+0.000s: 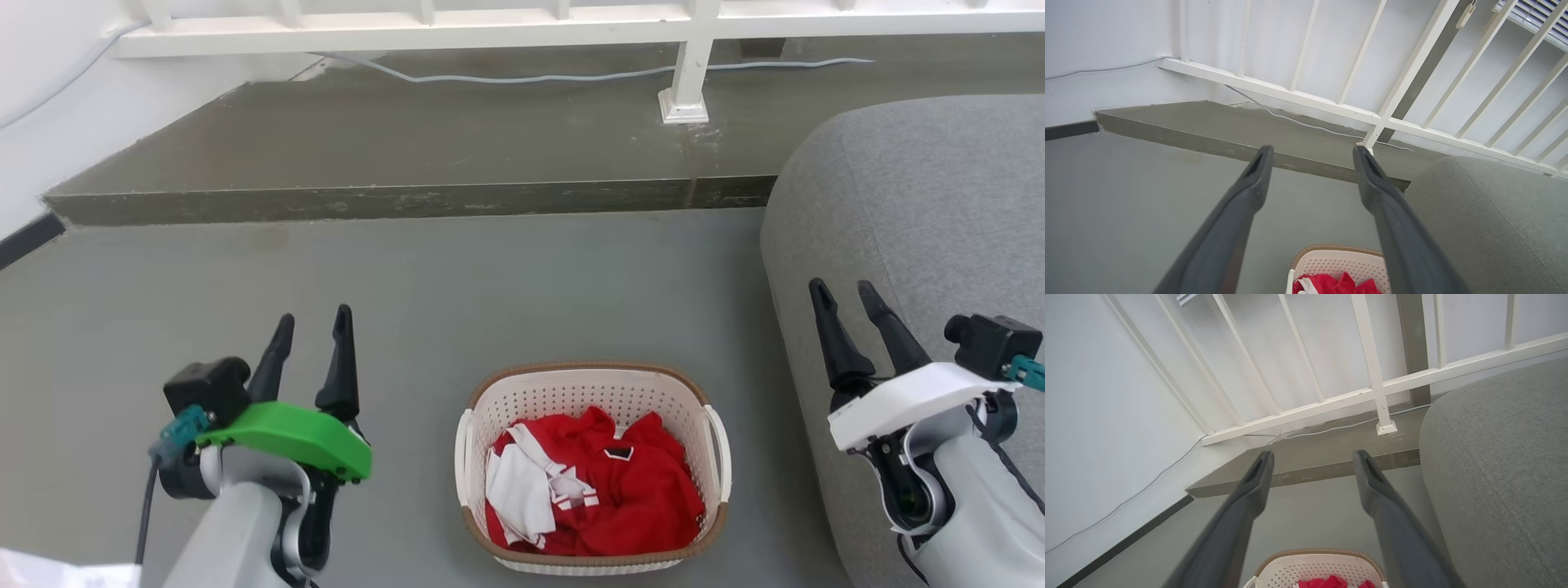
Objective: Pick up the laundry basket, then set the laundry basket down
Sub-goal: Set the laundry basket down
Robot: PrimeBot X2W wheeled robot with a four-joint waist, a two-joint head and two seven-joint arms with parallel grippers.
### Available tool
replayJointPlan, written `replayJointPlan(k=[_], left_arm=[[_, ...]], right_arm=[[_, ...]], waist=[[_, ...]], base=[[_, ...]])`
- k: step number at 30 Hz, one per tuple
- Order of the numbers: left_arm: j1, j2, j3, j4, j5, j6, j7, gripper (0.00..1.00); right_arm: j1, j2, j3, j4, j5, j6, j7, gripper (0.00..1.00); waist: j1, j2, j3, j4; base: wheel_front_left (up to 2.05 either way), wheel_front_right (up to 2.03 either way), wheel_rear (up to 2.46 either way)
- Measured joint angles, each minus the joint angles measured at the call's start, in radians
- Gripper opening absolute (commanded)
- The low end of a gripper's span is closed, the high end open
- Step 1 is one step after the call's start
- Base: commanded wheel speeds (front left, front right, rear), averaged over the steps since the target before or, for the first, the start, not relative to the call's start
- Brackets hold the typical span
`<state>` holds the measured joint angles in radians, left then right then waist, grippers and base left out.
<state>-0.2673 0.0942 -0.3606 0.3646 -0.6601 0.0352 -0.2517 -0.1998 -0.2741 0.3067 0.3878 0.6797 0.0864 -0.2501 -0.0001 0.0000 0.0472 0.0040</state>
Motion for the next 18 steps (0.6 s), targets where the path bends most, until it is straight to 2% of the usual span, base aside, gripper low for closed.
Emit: replayJointPlan(k=[18], left_arm=[[0.121,-0.023,0.035,-0.106,0.140,-0.010,0.000,1.00]], right_arm=[[0.089,0.032,-0.072,-0.072,-0.135,0.009,0.000,1.00]], waist=[[0.0000,0.0000,0.000,-0.007]], base=[[0.00,0.00,0.00]])
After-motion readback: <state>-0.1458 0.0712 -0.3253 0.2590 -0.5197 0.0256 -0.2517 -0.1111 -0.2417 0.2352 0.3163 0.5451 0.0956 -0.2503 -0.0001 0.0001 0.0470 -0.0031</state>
